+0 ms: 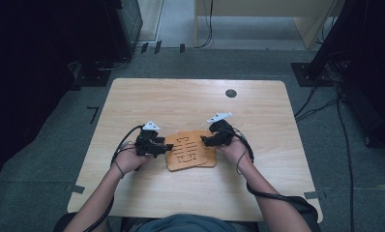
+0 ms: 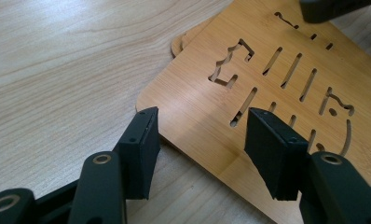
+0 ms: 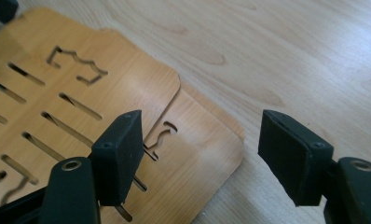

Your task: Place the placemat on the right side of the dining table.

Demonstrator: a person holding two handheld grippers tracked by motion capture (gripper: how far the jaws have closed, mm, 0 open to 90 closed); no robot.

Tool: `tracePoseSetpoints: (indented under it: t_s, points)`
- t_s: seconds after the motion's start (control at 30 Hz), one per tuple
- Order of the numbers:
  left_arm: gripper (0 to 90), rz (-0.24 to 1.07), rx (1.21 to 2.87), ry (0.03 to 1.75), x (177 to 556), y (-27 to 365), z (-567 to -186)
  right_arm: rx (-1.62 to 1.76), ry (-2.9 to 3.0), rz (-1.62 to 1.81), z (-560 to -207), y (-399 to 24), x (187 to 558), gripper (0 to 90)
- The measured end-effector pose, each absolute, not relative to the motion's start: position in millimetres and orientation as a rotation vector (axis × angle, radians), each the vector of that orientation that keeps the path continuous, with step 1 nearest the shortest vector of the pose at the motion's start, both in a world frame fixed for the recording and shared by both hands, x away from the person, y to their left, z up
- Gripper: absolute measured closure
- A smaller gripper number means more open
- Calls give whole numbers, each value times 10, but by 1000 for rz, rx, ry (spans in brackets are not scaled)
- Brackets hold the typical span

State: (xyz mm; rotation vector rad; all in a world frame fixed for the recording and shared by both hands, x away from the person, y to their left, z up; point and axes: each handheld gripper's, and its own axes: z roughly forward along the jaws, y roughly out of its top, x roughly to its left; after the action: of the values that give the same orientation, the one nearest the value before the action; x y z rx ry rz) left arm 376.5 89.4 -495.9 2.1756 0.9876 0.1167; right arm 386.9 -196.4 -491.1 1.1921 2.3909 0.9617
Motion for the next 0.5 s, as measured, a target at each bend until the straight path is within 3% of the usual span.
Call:
tracePoseSetpoints:
  t_s: [0.37, 0.5]
  points:
    - [406, 116, 2192, 985, 3764, 894, -4986, 1121, 2412, 958, -4826, -1889, 3806, 293]
    - [404, 134, 2163, 969, 3764, 902, -4935, 1176, 2438, 970, -4812, -1900, 3821, 342]
